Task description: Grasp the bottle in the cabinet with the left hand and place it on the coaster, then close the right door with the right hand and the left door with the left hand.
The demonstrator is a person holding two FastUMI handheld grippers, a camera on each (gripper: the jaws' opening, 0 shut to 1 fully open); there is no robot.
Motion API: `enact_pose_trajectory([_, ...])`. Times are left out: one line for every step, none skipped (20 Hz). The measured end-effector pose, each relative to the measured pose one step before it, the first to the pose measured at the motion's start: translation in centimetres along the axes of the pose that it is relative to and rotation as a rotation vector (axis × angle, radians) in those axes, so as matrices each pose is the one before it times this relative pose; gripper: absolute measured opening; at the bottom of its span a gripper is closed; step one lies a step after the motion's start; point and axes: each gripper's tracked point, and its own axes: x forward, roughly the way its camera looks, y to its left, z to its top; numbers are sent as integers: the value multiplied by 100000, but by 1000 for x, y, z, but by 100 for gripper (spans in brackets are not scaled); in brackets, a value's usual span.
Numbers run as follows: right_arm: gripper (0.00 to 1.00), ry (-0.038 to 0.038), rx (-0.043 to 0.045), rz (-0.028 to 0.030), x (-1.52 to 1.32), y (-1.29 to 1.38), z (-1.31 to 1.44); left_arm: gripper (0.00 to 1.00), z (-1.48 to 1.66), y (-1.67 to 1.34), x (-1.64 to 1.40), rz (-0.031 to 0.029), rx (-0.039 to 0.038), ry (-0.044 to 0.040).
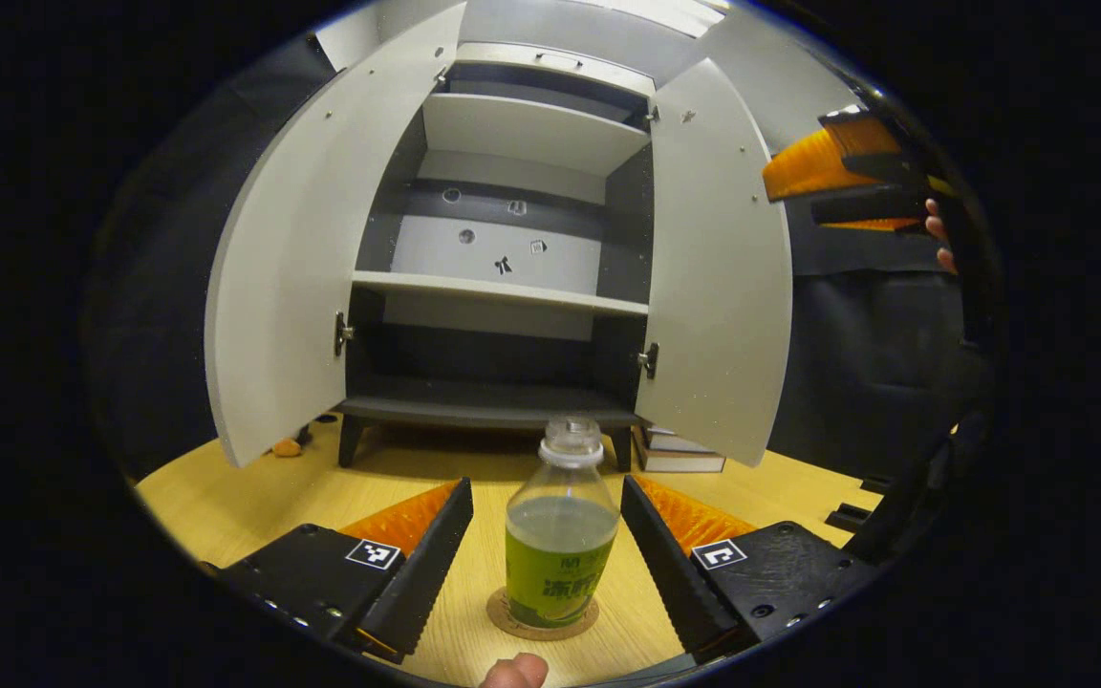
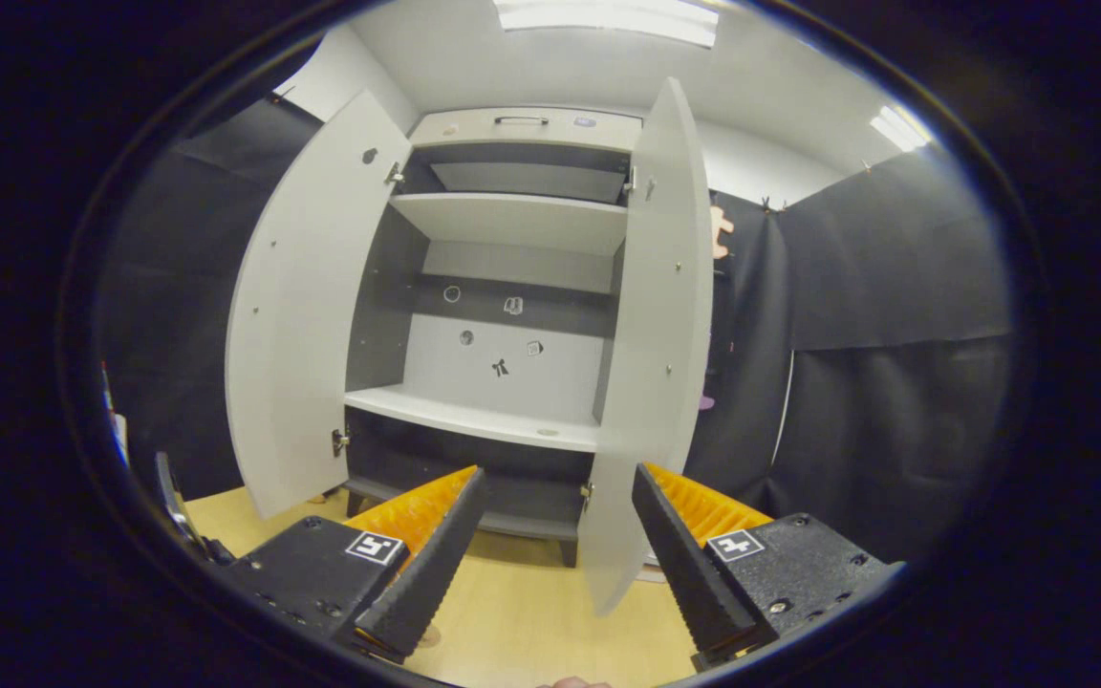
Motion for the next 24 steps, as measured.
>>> enact_pose_trajectory([100, -250, 368, 222, -16, 30, -9, 95, 1666, 273, -193, 1256, -134, -1993])
enact_pose_trajectory([100, -407, 551, 167, 20, -31, -95, 95, 1517, 237, -179, 663, -708, -1805])
enact_pose_trajectory([100, -194, 689, 78, 79, 55, -58, 95, 1458, -22, 101, -47, -1080, -1445])
enact_pose_trajectory([100, -168, 742, 52, 35, -71, -155, 95, 1307, 92, -110, 409, -1261, -1139])
enact_pose_trajectory([100, -200, 812, 219, -1, -6, -156, 95, 1119, 197, -8, 812, -1176, -624])
enact_pose_trajectory([100, -315, 529, 132, 2, 1, -120, 95, 945, 144, -45, 1075, -965, -282])
enact_pose_trajectory([100, -594, 419, 52, 21, -49, -1, 95, 768, 156, 50, 992, -729, 124])
enact_pose_trajectory([100, -710, 251, 126, 82, 2, -90, 95, 479, 29, -70, 420, -488, 696])
enact_pose_trajectory([100, -562, 127, 438, 52, 97, -10, 95, 318, 13, -34, 171, -377, 929])
enact_pose_trajectory([100, -734, 168, 447, 74, 144, 17, 95, 287, 161, -50, 809, -63, 787])
enact_pose_trajectory([100, -1077, 527, 428, 97, 152, 117, 95, 376, 531, -30, 1353, 274, 494])
enact_pose_trajectory([100, -830, 916, 694, 41, 259, -30, 95, 387, 287, 52, 1139, 418, -185])
enact_pose_trajectory([100, -549, 1636, 837, -107, 273, -99, 95, 325, 255, 1, 1165, 256, -132])
enact_pose_trajectory([100, 124, 2894, 1151, -165, 431, -443, 95, 156, 82, -81, 1092, 196, -78])
enact_pose_trajectory([100, 1103, 3129, 2434, -236, 674, -690, 95, -16, 21, -37, 829, 495, 34])
enact_pose_trajectory([100, 1813, 2613, 1438, -247, 410, -929, 95, -29, -157, -95, 759, 454, -84])
enact_pose_trajectory([100, 1940, 1928, 656, -178, -28, -806, 95, -68, -376, -84, 65, 457, -196])
enact_pose_trajectory([100, 1206, 1257, 109, -104, -316, -382, 95, -59, -409, -68, -416, 324, 10])
enact_pose_trajectory([100, 291, 640, -987, -3, -761, 158, 95, -59, -401, -75, -441, 242, -108])
enact_pose_trajectory([100, -935, 266, -1374, -96, -1094, 760, 95, -45, -300, 24, -374, 348, -17])
enact_pose_trajectory([98, -1769, -20, -1451, 115, -1290, 1314, 95, 36, -250, -35, -222, 440, -295])
enact_pose_trajectory([98, -1645, -541, -1690, 152, -1541, 1318, 95, 15, -152, 49, -247, 949, -34])
enact_pose_trajectory([98, -3343, -422, -2617, 188, -1949, 2033, 95, 184, -71, -9, 238, 1232, -523])
enact_pose_trajectory([97, -4670, -324, -3148, 295, -2107, 2390, 95, 120, 31, 42, 286, 1272, -670])
